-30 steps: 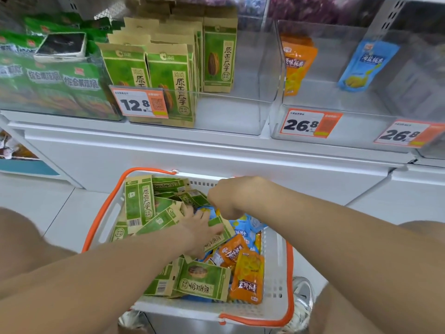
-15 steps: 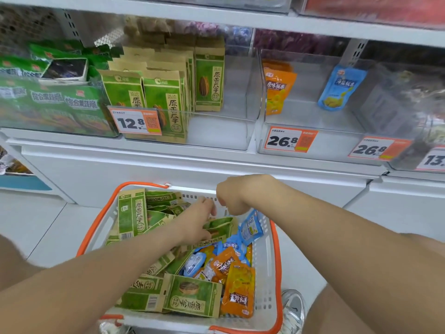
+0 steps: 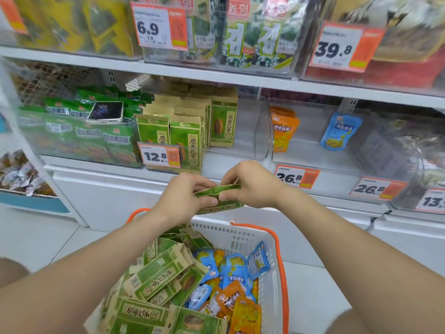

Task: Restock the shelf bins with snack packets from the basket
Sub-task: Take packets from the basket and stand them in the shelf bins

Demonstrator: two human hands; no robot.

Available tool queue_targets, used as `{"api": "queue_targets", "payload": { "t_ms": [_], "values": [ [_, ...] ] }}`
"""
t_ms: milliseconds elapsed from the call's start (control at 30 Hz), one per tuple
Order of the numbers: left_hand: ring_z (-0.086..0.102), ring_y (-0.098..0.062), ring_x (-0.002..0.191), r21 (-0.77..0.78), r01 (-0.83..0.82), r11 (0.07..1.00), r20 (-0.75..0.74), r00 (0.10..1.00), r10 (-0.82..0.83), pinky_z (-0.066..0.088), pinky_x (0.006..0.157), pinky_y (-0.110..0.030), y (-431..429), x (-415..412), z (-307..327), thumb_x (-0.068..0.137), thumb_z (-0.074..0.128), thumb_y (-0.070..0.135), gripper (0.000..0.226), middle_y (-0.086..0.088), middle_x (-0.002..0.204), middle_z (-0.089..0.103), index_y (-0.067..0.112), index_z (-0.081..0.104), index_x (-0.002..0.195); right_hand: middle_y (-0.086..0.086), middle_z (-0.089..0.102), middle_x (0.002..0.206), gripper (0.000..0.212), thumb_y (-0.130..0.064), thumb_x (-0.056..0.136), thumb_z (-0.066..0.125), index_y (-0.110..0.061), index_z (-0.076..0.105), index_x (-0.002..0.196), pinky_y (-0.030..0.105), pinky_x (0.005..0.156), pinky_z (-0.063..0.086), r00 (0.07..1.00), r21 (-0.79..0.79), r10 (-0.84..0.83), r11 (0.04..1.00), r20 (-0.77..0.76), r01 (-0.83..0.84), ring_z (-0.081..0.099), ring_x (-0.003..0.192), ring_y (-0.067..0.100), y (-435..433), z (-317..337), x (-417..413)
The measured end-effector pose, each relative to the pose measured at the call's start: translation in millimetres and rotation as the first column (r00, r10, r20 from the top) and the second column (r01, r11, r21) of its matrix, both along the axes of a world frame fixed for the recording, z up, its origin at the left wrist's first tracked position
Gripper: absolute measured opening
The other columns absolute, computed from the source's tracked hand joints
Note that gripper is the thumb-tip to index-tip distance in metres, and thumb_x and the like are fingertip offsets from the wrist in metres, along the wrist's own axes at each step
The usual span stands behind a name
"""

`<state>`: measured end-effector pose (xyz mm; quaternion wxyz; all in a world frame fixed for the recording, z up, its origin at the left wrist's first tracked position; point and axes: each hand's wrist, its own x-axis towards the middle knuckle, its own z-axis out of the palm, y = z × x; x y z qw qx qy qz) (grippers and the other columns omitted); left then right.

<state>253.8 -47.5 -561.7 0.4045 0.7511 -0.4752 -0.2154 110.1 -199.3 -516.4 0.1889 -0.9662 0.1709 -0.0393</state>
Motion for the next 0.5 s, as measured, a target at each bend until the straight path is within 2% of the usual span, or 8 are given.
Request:
{"api": "queue_targets", "payload": {
  "t_ms": [67, 200, 300, 400, 500],
  "values": [
    [0.075, 0.001, 0.091, -0.057, 0.007, 0.998, -0.028, 1.000, -0.008, 0.059, 0.087, -0.029, 2.1, 1.6, 12.8, 0.082, 0.089, 0.012, 0.027, 0.016, 0.092, 0.080, 0.028, 0.083, 0.103, -0.011, 0.077, 0.080, 0.013, -0.038, 0.084, 0.084, -0.027, 0.084, 0.091, 0.035, 0.078, 0.056, 0.993, 0.106, -0.052, 0.993, 0.102, 0.042, 0.068, 0.079, 0.007, -0.2, 7.9, 0.4],
    [0.075, 0.001, 0.093, -0.135, 0.032, 0.990, -0.020, 0.999, -0.035, 0.058, 0.088, -0.026, 3.6, 0.2, 41.0, 0.087, 0.086, 0.018, 0.019, 0.017, 0.093, 0.080, 0.027, 0.084, 0.103, -0.015, 0.076, 0.075, 0.004, -0.031, 0.085, 0.084, -0.027, 0.085, 0.087, 0.025, 0.073, 0.057, 0.958, 0.203, -0.125, 0.977, 0.256, 0.073, 0.070, 0.076, 0.001, -1.6, 22.9, 0.3],
    [0.077, -0.005, 0.085, -0.141, -0.014, 0.990, -0.052, 0.999, 0.007, 0.060, 0.080, -0.025, 3.3, 2.4, 56.9, 0.087, 0.085, 0.018, 0.011, 0.011, 0.086, 0.081, 0.022, 0.084, 0.098, -0.014, 0.077, 0.077, 0.003, -0.029, 0.085, 0.085, -0.027, 0.084, 0.084, 0.029, 0.076, 0.059, 0.923, 0.291, -0.180, 0.954, 0.340, 0.079, 0.071, 0.078, 0.004, -0.1, 28.8, 2.8],
    [0.078, -0.013, 0.081, -0.186, -0.153, 0.970, -0.282, 0.955, 0.096, 0.062, 0.070, -0.024, 2.2, 1.6, 65.7, 0.088, 0.084, 0.013, 0.011, -0.001, 0.085, 0.081, 0.011, 0.083, 0.099, -0.009, 0.078, 0.083, 0.015, -0.032, 0.082, 0.089, -0.026, 0.080, 0.093, 0.037, 0.077, 0.062, 0.815, 0.446, -0.320, 0.891, 0.482, 0.086, 0.074, 0.081, 0.010, 3.5, 30.8, 8.3],
    [0.076, -0.012, 0.078, -0.205, -0.307, 0.929, -0.586, 0.799, 0.135, 0.058, 0.061, -0.021, -4.4, -3.5, 67.6, 0.091, 0.079, 0.012, 0.011, -0.006, 0.090, 0.081, 0.008, 0.079, 0.102, -0.001, 0.079, 0.093, 0.058, -0.045, 0.073, 0.092, -0.030, 0.063, 0.121, 0.040, 0.082, 0.063, 0.688, 0.611, -0.528, 0.776, 0.498, 0.153, 0.076, 0.089, 0.015, 3.7, 33.0, 14.8]
  ]
}}
